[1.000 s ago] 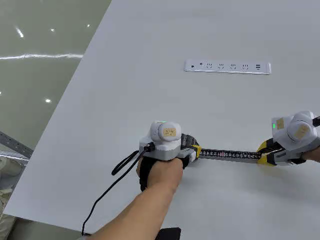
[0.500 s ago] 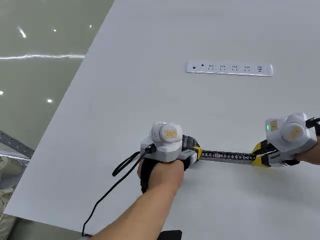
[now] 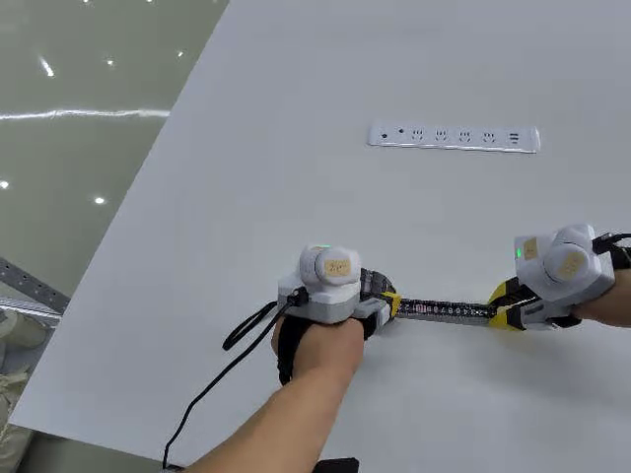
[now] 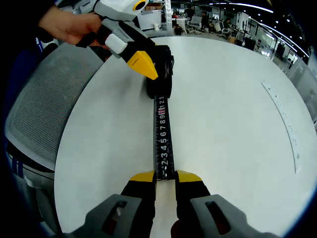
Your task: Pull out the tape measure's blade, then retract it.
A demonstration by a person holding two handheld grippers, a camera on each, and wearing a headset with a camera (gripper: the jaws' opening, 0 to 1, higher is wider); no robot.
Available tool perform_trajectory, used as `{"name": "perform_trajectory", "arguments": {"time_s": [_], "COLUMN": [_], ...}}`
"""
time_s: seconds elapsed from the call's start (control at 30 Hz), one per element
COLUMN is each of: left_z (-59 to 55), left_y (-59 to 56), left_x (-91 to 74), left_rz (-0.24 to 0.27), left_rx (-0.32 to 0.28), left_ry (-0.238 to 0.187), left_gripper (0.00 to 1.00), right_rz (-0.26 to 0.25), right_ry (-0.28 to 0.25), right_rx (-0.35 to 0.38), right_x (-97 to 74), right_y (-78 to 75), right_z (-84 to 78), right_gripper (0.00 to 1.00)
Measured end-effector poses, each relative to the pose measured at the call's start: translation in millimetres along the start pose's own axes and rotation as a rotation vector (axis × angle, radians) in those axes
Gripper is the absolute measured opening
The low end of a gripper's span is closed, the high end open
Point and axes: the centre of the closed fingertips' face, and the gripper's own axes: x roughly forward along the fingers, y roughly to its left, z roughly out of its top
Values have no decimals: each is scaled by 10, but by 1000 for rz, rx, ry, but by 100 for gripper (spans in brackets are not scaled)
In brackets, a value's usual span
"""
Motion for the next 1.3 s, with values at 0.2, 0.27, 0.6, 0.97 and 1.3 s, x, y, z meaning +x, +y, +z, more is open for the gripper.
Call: {"name": "perform_trajectory", "arguments": {"time_s": [0.2, 0.27, 0.6, 0.97, 1.3], "left_z": [-4, -5, -6, -2, -10], "left_y": [1, 1, 4, 4, 36], "left_x": [-4, -5, -2, 10, 88], "left_rz": [0, 0, -1, -9, 10], "left_rx": [0, 0, -2, -12, -57], "left_ry": [1, 1, 2, 12, 20], "left_gripper": [54, 54, 54, 56, 58], "right_rz": [6, 8, 16, 24, 19], "right_ry": [-4, -6, -10, -4, -2], "right_rx": [-8, -11, -20, -30, -26], "right_x": [33, 44, 90, 120, 125], "right_y": [-1, 4, 16, 4, -16], "right_z": [29, 49, 125, 147, 151], "right_gripper": [10, 10, 10, 10, 10]}}
